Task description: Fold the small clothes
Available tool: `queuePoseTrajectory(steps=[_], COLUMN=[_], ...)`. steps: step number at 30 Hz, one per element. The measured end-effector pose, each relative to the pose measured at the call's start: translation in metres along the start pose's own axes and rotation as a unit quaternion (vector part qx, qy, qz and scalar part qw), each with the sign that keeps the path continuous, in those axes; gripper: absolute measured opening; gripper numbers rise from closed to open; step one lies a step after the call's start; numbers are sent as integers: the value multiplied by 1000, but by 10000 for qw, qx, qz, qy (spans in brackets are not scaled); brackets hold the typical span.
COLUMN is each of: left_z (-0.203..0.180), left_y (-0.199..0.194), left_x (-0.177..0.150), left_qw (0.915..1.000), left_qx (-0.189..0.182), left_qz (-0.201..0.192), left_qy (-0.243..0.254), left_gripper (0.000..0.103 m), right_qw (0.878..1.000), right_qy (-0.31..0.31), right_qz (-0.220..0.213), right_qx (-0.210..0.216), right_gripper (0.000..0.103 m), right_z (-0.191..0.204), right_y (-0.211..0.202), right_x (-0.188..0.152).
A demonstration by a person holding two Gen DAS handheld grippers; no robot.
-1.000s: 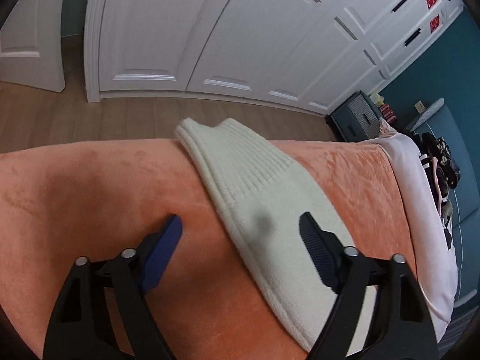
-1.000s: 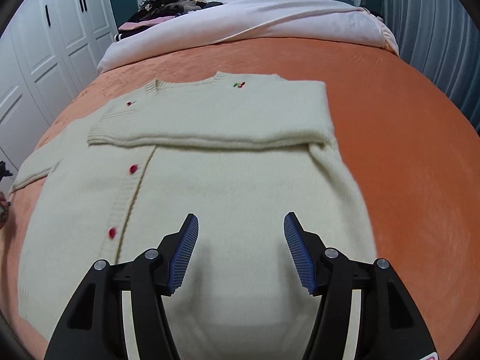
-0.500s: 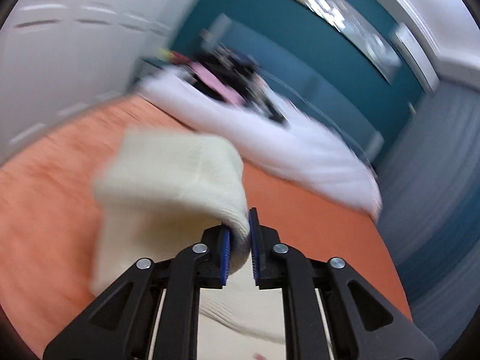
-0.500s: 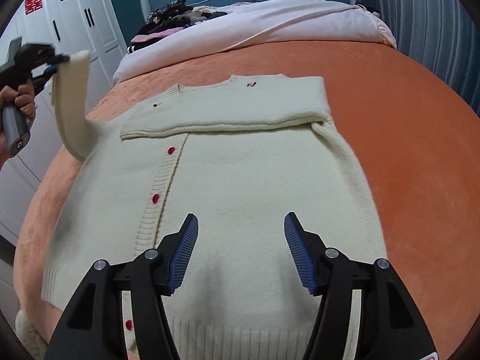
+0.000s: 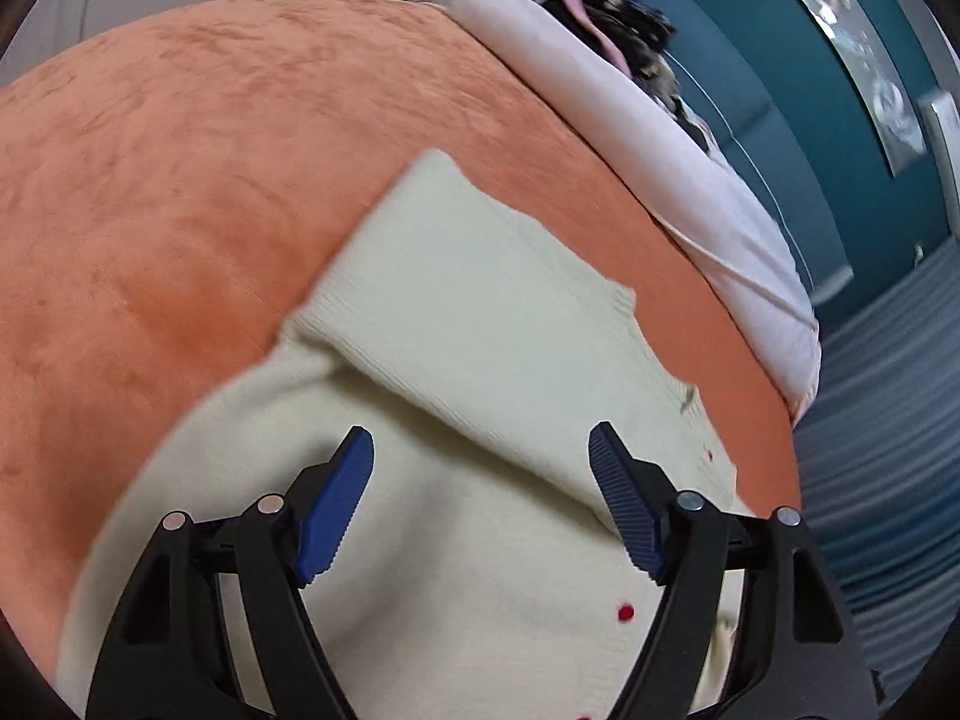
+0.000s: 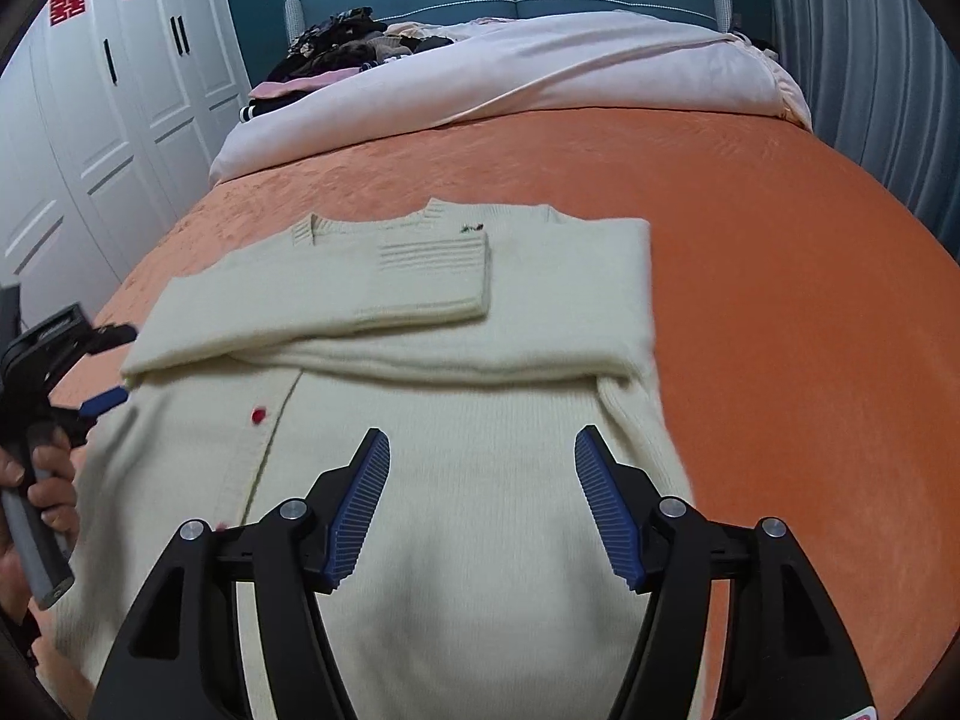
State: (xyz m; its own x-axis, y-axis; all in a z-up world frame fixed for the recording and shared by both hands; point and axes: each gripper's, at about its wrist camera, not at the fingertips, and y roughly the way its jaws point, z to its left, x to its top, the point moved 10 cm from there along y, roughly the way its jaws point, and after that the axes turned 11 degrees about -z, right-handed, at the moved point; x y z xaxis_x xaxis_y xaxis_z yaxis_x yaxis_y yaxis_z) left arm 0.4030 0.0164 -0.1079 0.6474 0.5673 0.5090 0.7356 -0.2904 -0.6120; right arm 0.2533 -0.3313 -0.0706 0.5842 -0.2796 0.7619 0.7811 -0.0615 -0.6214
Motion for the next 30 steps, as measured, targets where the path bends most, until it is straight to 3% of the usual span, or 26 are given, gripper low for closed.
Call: queuePoseTrajectory(steps=[4, 6, 7, 8, 9, 10, 13, 14, 17, 18, 22, 24, 25, 26, 27, 28, 29, 30], left_z=[30, 36, 36, 34, 27, 24, 20, 23, 44, 47, 41, 41, 39, 40, 41, 46, 54, 61], left_y=[20, 27, 25, 25, 25, 21, 16, 18, 35, 36, 35, 28, 22, 12, -1, -16, -35, -54], left_x=[19, 20, 20, 22, 26, 31, 40, 37, 20, 17, 19, 20, 20, 20, 21, 20, 19, 14], left_qw=[9977, 9961, 9956, 9954, 9952, 9957, 9980, 9987, 9991, 9990, 9995, 9998, 9999, 9999, 10000, 10000, 9997, 9989], left_qx=[25, 68, 68, 2, -145, -227, -254, -179, 197, 170, 227, 124, 60, -19, -44, -16, 55, 90], left_qz=[119, 118, 89, 84, 73, -20, -237, -233, -83, -112, -216, -120, -37, 31, 40, 8, -40, -52], left_qy=[-663, -869, -934, -954, -962, -902, -522, -413, -360, -398, -44, -96, -122, -109, -40, 70, 243, 456], left_gripper=[71, 63, 50, 26, 17, 12, 13, 13, 11, 11, 12, 15, 22, 40, 53, 74, 82, 83], right_qw=[9965, 9946, 9947, 9948, 9956, 9953, 9888, 9901, 9951, 9956, 9935, 9950, 9958, 9964, 9969, 9974, 9980, 9983], right_qy=[775, 906, 886, 856, 845, 923, 1123, 1069, 820, 792, 1062, 987, 915, 853, 789, 719, 605, 503], right_qz=[323, 502, 514, 543, 383, 53, -722, -681, 526, 467, 294, 123, 53, 12, -13, -22, 16, 131], right_qx=[-7, -53, -10, 60, 91, 274, 674, 605, 158, 172, 290, 95, 41, 3, -50, -99, -158, -248], right_gripper=[63, 61, 37, 19, 9, 7, 6, 6, 5, 5, 10, 14, 21, 28, 45, 56, 59, 61], right_z=[-5, 2, 9, 17, 22, 27, 26, 22, 8, 6, 5, -5, -11, -19, -26, -34, -43, -54], right_y=[68, 95, 102, 103, 97, 83, 43, 47, 105, 111, 89, 65, 49, 29, 7, -14, -37, -59], right_x=[15, 14, 16, 19, 30, 48, 87, 83, 15, 4, 15, 16, 14, 7, -2, -13, -29, -50])
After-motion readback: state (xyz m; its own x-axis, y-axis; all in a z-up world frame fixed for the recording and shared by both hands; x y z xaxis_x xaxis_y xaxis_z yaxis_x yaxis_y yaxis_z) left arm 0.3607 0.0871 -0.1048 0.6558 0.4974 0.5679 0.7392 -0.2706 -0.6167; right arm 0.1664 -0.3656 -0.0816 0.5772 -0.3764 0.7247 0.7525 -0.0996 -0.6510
